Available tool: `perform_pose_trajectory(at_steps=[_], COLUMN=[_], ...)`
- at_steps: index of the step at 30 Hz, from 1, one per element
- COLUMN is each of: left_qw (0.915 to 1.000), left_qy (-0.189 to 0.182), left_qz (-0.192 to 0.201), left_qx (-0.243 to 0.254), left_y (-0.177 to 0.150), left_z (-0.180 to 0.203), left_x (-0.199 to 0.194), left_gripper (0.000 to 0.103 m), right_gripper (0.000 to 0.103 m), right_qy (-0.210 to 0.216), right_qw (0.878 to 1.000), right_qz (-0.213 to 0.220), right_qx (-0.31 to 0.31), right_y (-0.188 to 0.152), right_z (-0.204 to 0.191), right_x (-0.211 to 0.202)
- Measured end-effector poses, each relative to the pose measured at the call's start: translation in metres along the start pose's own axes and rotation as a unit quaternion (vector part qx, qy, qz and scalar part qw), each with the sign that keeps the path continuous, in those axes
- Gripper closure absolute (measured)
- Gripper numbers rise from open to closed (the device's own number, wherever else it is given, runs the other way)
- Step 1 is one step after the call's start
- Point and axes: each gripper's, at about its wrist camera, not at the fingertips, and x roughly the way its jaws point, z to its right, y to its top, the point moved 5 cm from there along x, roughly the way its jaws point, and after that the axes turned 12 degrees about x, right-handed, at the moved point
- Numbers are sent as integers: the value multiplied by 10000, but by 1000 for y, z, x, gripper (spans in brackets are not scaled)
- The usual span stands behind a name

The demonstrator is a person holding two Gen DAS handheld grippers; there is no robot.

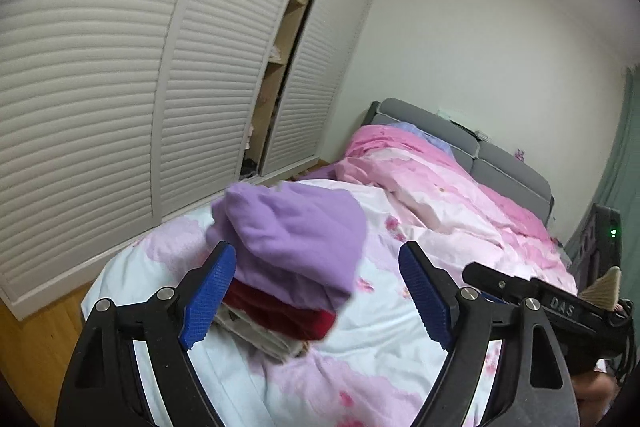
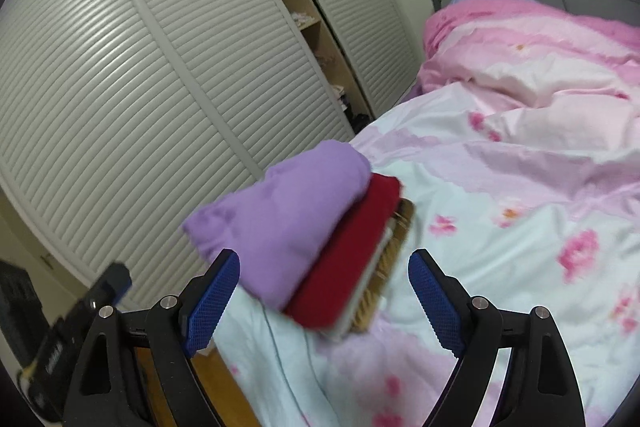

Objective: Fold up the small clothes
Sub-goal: 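Open the left tool and withdraw from the stack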

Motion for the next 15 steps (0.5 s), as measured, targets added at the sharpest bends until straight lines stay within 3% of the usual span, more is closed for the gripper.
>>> perform_pose_trajectory(at_steps=[9, 15], left_qw=[9971, 9898], left_qy=[-366, -817], left_qz=[222, 300], left_qx=[621, 1126], left_y=[-33, -72], left_z=[97, 176], left_x=[-74, -122], left_gripper=[16, 16], right_gripper=[16, 13], right_qy=[-485, -1216], right_qw=[9959, 9799], right_qz=[735, 1526], right_qx=[-206, -424], right_y=[-56, -100], right_z=[52, 90], right_x=[-142, -252])
